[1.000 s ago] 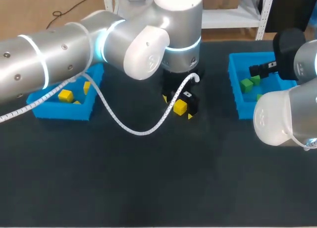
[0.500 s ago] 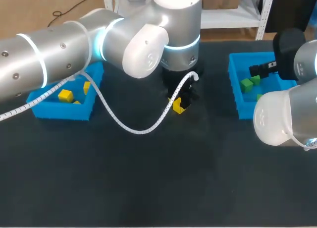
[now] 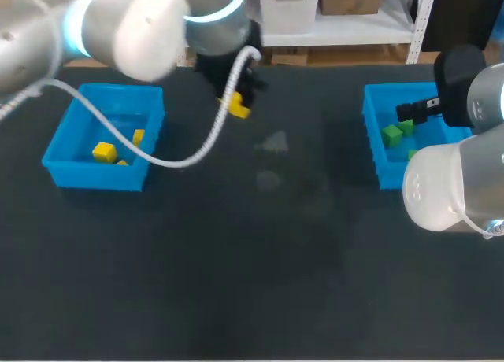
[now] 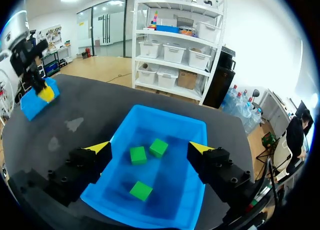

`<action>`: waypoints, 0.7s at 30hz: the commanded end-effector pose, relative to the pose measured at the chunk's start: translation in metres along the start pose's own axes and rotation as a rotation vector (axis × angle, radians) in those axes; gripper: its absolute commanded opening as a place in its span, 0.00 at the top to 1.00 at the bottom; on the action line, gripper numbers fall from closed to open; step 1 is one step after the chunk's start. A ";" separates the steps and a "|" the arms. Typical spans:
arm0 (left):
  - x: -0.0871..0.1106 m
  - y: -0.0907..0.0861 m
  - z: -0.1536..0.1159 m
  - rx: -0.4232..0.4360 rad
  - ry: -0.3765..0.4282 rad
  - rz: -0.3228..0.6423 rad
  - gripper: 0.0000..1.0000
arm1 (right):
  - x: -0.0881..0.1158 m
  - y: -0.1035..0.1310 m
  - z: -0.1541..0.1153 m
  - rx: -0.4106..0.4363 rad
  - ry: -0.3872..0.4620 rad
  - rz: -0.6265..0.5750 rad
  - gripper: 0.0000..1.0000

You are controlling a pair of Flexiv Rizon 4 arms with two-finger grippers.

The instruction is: Put the green cubes in the right bin and the yellow cubes in the left bin.

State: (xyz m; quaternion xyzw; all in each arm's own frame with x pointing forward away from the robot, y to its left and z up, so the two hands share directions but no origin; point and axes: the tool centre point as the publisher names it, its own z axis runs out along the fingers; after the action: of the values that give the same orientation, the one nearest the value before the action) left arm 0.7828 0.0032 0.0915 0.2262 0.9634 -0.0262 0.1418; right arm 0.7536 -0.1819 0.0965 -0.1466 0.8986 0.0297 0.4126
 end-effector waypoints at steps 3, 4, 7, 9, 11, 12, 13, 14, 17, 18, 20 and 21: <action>0.052 0.068 -0.046 -0.146 -0.286 -0.252 1.00 | 0.000 0.000 -0.001 -0.002 0.000 0.000 0.00; 0.058 0.077 -0.047 -0.166 -0.279 -0.271 1.00 | 0.000 0.000 -0.001 -0.002 0.000 0.000 0.00; 0.075 0.098 -0.047 -0.237 -0.240 -0.309 1.00 | 0.000 0.000 -0.001 -0.002 0.000 0.000 0.00; 0.087 0.110 -0.046 -0.261 -0.222 -0.344 1.00 | 0.000 0.000 -0.001 -0.002 0.000 0.000 0.00; 0.098 0.119 -0.044 -0.282 -0.205 -0.372 1.00 | 0.000 0.000 -0.001 -0.002 0.000 0.000 0.00; 0.103 0.124 -0.042 -0.307 -0.197 -0.385 1.00 | 0.000 0.000 -0.001 -0.002 0.000 0.000 0.00; 0.108 0.128 -0.040 -0.319 -0.186 -0.395 1.00 | 0.000 0.000 -0.001 -0.002 0.000 0.000 0.00; 0.112 0.131 -0.039 -0.316 -0.186 -0.417 1.00 | 0.000 0.000 -0.001 -0.002 0.000 0.000 0.00; 0.122 0.140 -0.035 -0.355 -0.167 -0.439 1.00 | 0.000 0.000 -0.001 -0.002 0.000 0.000 0.00; 0.124 0.143 -0.034 -0.361 -0.171 -0.454 1.00 | 0.000 0.000 -0.001 -0.002 0.000 0.000 0.00; 0.126 0.147 -0.031 -0.351 -0.166 -0.469 1.00 | 0.000 0.000 -0.001 -0.002 0.000 0.000 0.00; 0.127 0.148 -0.031 -0.353 -0.165 -0.477 1.00 | 0.000 0.000 -0.001 -0.002 0.000 0.000 0.00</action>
State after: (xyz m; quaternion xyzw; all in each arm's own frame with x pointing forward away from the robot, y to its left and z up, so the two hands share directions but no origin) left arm 0.7361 0.1896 0.0902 -0.0408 0.9744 0.0934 0.2006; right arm 0.7535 -0.1819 0.0965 -0.1466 0.8986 0.0297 0.4126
